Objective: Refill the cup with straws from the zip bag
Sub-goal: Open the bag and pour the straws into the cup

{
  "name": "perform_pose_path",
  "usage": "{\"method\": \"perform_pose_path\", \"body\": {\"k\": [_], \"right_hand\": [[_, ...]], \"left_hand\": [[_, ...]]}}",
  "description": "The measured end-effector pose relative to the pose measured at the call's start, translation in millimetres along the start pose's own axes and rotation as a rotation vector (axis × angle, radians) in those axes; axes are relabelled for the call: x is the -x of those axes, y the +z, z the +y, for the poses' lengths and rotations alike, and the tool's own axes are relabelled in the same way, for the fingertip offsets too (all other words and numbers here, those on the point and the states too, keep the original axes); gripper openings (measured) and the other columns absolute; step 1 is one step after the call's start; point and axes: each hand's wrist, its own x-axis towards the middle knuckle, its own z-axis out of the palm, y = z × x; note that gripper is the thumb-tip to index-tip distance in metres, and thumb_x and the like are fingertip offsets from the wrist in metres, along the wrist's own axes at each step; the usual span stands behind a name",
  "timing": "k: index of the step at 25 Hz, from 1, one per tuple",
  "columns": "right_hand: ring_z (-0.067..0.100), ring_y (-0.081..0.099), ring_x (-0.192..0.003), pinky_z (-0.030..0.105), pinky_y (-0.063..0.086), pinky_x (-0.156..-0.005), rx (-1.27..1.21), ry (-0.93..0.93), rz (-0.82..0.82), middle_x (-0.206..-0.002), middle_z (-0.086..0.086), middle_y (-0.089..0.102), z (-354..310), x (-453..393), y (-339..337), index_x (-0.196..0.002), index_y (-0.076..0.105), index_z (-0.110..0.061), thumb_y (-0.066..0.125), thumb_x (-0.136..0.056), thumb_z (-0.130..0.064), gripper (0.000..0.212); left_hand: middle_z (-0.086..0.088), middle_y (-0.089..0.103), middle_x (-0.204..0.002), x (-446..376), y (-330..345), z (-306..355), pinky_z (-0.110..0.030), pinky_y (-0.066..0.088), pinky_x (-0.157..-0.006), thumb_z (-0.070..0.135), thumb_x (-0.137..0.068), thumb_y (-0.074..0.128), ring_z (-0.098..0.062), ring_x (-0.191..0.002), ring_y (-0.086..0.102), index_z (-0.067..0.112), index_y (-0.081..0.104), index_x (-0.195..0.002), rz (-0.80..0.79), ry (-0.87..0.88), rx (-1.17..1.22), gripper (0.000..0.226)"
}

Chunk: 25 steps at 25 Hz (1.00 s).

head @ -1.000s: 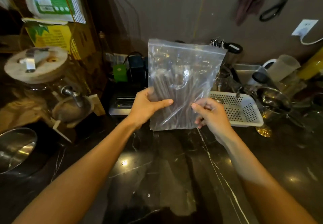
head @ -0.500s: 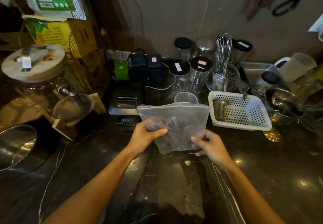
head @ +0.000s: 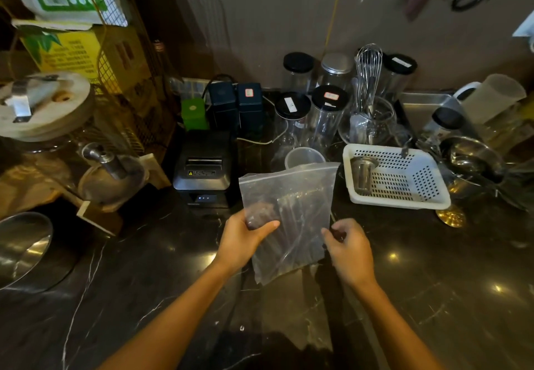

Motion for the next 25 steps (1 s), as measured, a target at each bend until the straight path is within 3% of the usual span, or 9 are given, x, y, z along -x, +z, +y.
{"method": "perform_pose_path", "body": {"k": [2, 4, 8, 11, 14, 16, 18, 21, 25], "right_hand": [[0.011, 0.063, -0.066, 0.031, 0.055, -0.061, -0.156, -0.099, -0.007, -0.073, -0.002, 0.065, -33, 11, -2, -0.082, 0.066, -0.020, 0.070, -0.098, -0.030, 0.020], [0.012, 0.055, -0.052, 0.031, 0.049, -0.050, -0.317, -0.146, -0.118, -0.060, -0.002, 0.059, -73, 21, -4, -0.075, 0.065, -0.013, 0.067, -0.100, -0.031, 0.031], [0.021, 0.049, -0.041, 0.030, 0.044, -0.043, -0.508, -0.161, -0.243, -0.061, 0.009, 0.062, -118, 27, 0, -0.079, 0.066, 0.004, 0.062, -0.100, -0.043, 0.051], [0.021, 0.048, -0.039, 0.032, 0.044, -0.045, -0.493, -0.083, -0.229, -0.060, 0.018, 0.061, -122, 26, -1, -0.079, 0.065, 0.006, 0.063, -0.103, -0.030, 0.044], [0.021, 0.050, -0.041, 0.033, 0.046, -0.052, -0.391, -0.075, -0.283, -0.063, 0.023, 0.063, -116, 26, -9, -0.079, 0.065, 0.006, 0.059, -0.099, -0.011, 0.027], [0.020, 0.050, -0.045, 0.034, 0.046, -0.052, -0.337, -0.086, -0.318, -0.067, 0.025, 0.062, -113, 26, -16, -0.081, 0.065, 0.007, 0.058, -0.099, -0.010, 0.025], [0.016, 0.046, -0.044, 0.033, 0.043, -0.047, -0.347, -0.077, -0.354, -0.063, 0.015, 0.058, -112, 26, -23, -0.085, 0.067, 0.005, 0.058, -0.100, -0.008, 0.022], [0.011, 0.044, -0.043, 0.029, 0.040, -0.044, -0.372, -0.063, -0.399, -0.061, 0.005, 0.055, -110, 28, -28, -0.086, 0.071, -0.004, 0.058, -0.101, -0.006, 0.021], [0.011, 0.041, -0.043, 0.031, 0.039, -0.046, -0.434, -0.069, -0.441, -0.057, 0.005, 0.051, -108, 30, -29, -0.080, 0.070, -0.006, 0.065, -0.099, -0.011, 0.021]], "left_hand": [[0.011, 0.077, -0.116, 3, 7, 8, -0.035, 0.060, -0.097, 0.032, -0.088, 0.080, -0.004, -0.111, 0.071, 0.025, 0.073, -0.121, 0.046, 0.103, -0.083, 0.035], [0.014, 0.076, -0.114, 9, 16, 16, -0.032, 0.060, -0.094, 0.045, -0.089, 0.073, 0.000, -0.109, 0.070, 0.031, 0.072, -0.120, 0.084, 0.176, -0.182, 0.034], [0.009, 0.072, -0.124, 23, 33, 22, -0.019, 0.057, -0.090, 0.035, -0.098, 0.064, 0.002, -0.108, 0.067, 0.029, 0.065, -0.131, 0.144, 0.288, -0.407, 0.033], [0.007, 0.067, -0.130, 35, 44, 18, -0.029, 0.061, -0.088, 0.034, -0.098, 0.065, -0.006, -0.107, 0.070, 0.028, 0.056, -0.139, 0.087, 0.322, -0.474, 0.042], [0.016, 0.065, -0.129, 43, 40, 23, -0.029, 0.062, -0.089, 0.044, -0.091, 0.069, 0.003, -0.104, 0.067, 0.038, 0.054, -0.135, -0.040, 0.286, -0.398, 0.047], [0.017, 0.063, -0.129, 46, 32, 29, -0.034, 0.059, -0.095, 0.054, -0.087, 0.067, -0.002, -0.114, 0.066, 0.039, 0.056, -0.132, -0.146, 0.257, -0.292, 0.050], [0.011, 0.064, -0.126, 46, 22, 36, -0.039, 0.055, -0.101, 0.054, -0.088, 0.066, -0.011, -0.120, 0.063, 0.031, 0.060, -0.131, -0.190, 0.254, -0.135, 0.050], [-0.002, 0.068, -0.106, 43, 12, 55, -0.043, 0.056, -0.091, 0.044, -0.092, 0.063, -0.024, -0.103, 0.067, 0.016, 0.067, -0.113, -0.178, 0.269, 0.031, 0.034], [-0.009, 0.070, -0.089, 35, 13, 77, -0.036, 0.056, -0.080, 0.029, -0.096, 0.068, -0.028, -0.085, 0.069, 0.009, 0.069, -0.099, -0.237, 0.244, 0.050, 0.020]]}}
